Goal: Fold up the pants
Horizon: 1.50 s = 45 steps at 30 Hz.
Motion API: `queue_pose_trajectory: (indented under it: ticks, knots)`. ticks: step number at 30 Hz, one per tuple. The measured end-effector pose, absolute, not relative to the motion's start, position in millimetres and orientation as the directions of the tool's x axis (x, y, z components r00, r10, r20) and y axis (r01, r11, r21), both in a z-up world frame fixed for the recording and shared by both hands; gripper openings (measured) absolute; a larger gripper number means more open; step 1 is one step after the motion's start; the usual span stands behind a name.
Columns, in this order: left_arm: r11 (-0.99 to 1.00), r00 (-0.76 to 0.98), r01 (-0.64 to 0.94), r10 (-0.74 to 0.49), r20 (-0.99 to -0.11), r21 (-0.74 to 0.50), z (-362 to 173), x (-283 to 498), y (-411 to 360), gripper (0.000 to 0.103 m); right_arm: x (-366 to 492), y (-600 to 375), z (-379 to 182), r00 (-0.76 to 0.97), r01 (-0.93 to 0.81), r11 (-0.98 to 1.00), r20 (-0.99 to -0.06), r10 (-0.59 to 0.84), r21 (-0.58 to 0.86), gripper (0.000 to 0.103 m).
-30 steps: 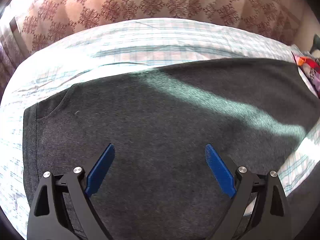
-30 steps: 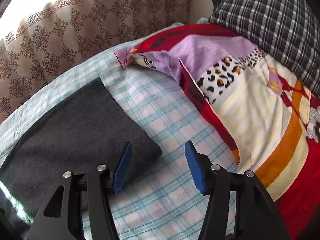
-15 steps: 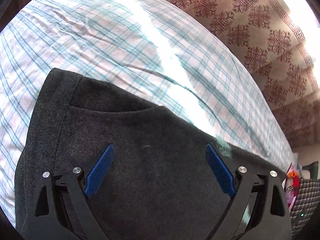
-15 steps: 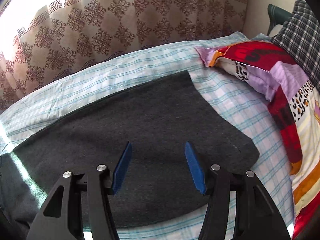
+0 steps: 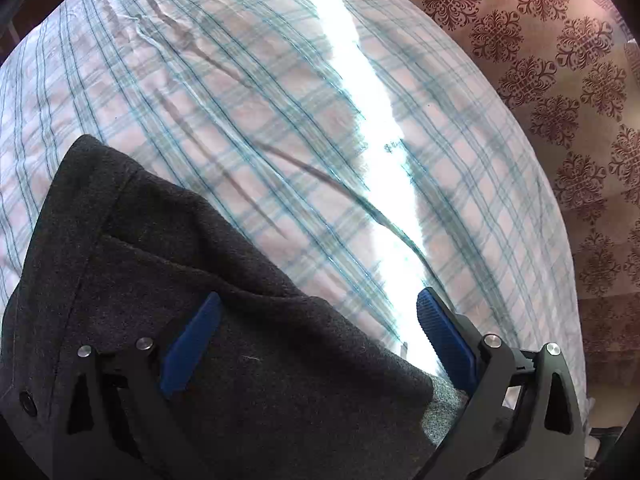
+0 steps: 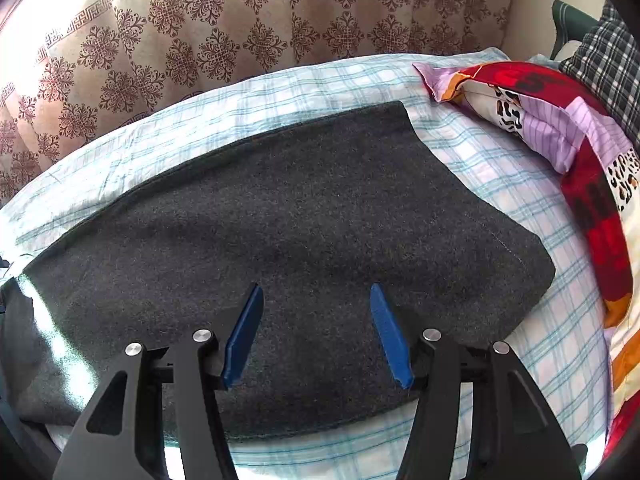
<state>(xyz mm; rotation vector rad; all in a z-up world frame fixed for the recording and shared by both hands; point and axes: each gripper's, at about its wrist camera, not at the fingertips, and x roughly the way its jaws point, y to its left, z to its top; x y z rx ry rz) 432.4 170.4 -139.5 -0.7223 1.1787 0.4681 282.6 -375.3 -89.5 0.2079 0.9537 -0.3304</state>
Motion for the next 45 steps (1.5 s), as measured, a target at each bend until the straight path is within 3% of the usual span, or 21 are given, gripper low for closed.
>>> queue_pose_trajectory:
  ticks: [5, 7, 9, 10, 12, 15, 20, 24, 30, 40, 41, 43, 45]
  knots:
    - [0.733, 0.283, -0.671, 0.112, -0.953, -0.113, -143.1, 439.5, 144.9, 0.1, 279.0, -376.7, -95.0, 0.533, 0.373, 0.928, -0.825, -0.188, 0.03, 0.056]
    - [0.751, 0.282, -0.657, 0.167, -0.945, -0.064, -142.9, 435.9, 135.3, 0.091, 278.4, -375.6, -94.4, 0.538, 0.368, 0.929, -0.82, -0.195, 0.021, 0.056]
    - [0.76, 0.295, -0.649, 0.211, -0.932, -0.034, -138.7, 425.0, 129.7, 0.068, 277.9, -374.3, -93.2, 0.543, 0.364, 0.931, -0.814, -0.205, 0.008, 0.056]
    - [0.766, 0.31, -0.641, 0.211, -0.927, -0.04, -137.3, 416.6, 129.4, 0.063, 277.6, -374.3, -92.7, 0.545, 0.364, 0.932, -0.812, -0.208, 0.005, 0.056]
    - [0.78, 0.343, -0.621, 0.186, -0.921, -0.074, -132.8, 404.1, 129.3, 0.041, 277.5, -375.7, -91.9, 0.545, 0.368, 0.93, -0.812, -0.208, 0.009, 0.056]
    - [0.779, 0.392, -0.608, 0.123, -0.912, -0.156, -125.0, 389.8, 127.5, 0.025, 279.0, -379.5, -90.3, 0.544, 0.381, 0.924, -0.813, -0.209, 0.017, 0.056]
    - [0.773, 0.469, -0.577, 0.05, -0.882, -0.263, -112.0, 351.6, 132.5, 0.019, 289.9, -395.6, -80.1, 0.553, 0.423, 0.902, -0.812, -0.185, 0.083, 0.056]
    - [0.773, 0.498, -0.549, -0.002, -0.867, -0.317, -108.7, 315.2, 136.0, 0.018, 313.0, -418.8, -70.1, 0.57, 0.49, 0.85, -0.808, -0.146, 0.192, 0.071]
    - [0.788, 0.508, -0.514, -0.039, -0.86, -0.339, -108.2, 285.2, 137.5, 0.017, 369.2, -452.1, -69.9, 0.576, 0.564, 0.758, -0.814, -0.078, 0.327, 0.071]
    - [0.795, 0.513, -0.485, -0.079, -0.854, -0.365, -107.2, 270.2, 140.0, 0.017, 433.5, -487.1, -109.8, 0.471, 0.693, 0.629, -0.882, -0.026, 0.352, 0.071]
    - [0.791, 0.51, -0.487, -0.086, -0.856, -0.37, -108.0, 268.5, 140.6, 0.017, 433.4, -487.1, -110.7, 0.473, 0.7, 0.623, -0.88, -0.039, 0.349, 0.068]
    - [0.785, 0.508, -0.489, -0.098, -0.856, -0.38, -108.9, 264.5, 142.0, 0.017, 434.6, -482.4, -106.8, 0.453, 0.699, 0.657, -0.886, -0.098, 0.284, 0.045]
    - [0.787, 0.511, -0.481, -0.106, -0.853, -0.385, -107.7, 261.3, 142.5, 0.017, 430.9, -480.4, -104.3, 0.454, 0.678, 0.686, -0.884, -0.108, 0.265, 0.014]
